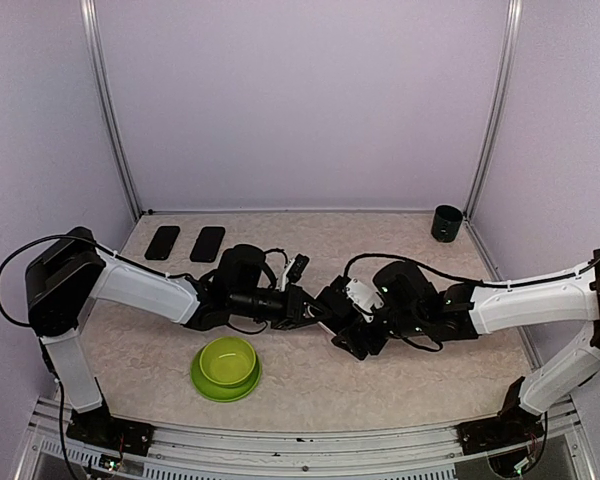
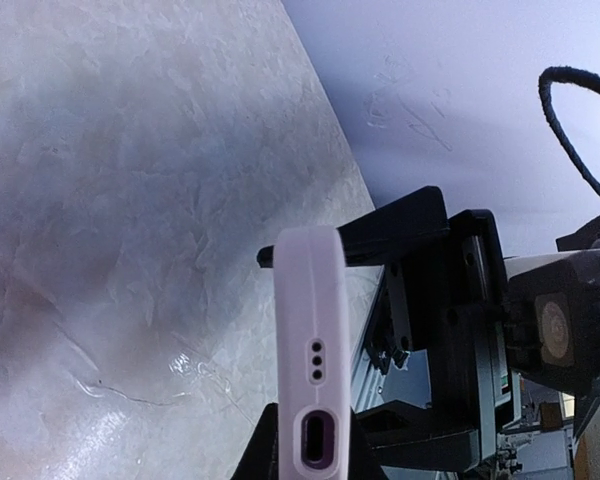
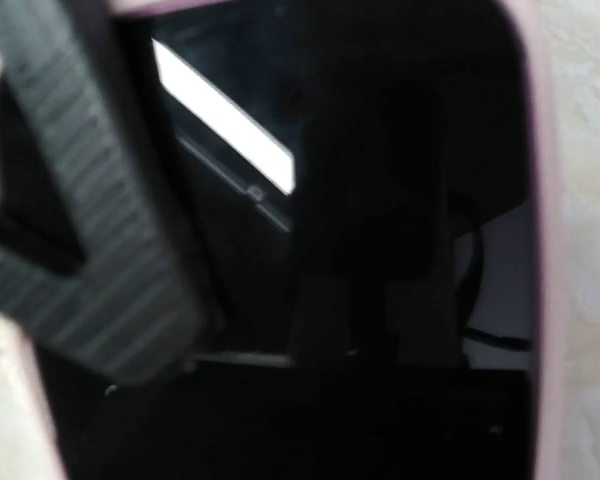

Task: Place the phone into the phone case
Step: Press the phone onto the phone case.

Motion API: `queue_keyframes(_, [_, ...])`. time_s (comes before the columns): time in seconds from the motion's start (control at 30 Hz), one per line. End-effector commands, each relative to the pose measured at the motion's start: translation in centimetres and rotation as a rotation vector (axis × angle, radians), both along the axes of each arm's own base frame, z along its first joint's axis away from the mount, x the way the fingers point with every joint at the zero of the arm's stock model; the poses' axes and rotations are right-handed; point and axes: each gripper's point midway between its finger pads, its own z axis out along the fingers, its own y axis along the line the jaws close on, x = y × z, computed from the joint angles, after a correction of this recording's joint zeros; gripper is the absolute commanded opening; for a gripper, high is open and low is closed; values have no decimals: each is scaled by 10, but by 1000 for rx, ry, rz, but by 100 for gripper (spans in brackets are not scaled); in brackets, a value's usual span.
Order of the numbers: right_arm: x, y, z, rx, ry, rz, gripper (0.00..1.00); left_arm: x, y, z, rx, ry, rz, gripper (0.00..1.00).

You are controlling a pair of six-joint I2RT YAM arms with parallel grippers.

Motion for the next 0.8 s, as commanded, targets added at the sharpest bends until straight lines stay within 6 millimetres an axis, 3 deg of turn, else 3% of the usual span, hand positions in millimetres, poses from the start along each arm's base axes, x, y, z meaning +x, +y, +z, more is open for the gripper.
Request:
queue_keyframes(0.0, [1,4,4,-3,-7,3,73,6,-9,53,-123,-106,-21,0])
queue_keyframes(0.07, [-2,6,6,5,-2,22,66,7,-9,53,-122,-106,-20,0])
queue_keyframes(0.2, [-4,8,7,15,2,35,66,7,-10,53,-123,-108,-21,0])
queue_keyframes(0.33, [-11,12,10,35,26,71,88,7,-10,53,-111,-118,-34,0])
queue_keyframes(0.4, [-17,15,16,64,42,99,94,7,-9,53,-103,-132,-50,0])
queue_keyframes(0.77, [-35,17,70,251,17,179,99,4,12,46,-12,-258,-156,0])
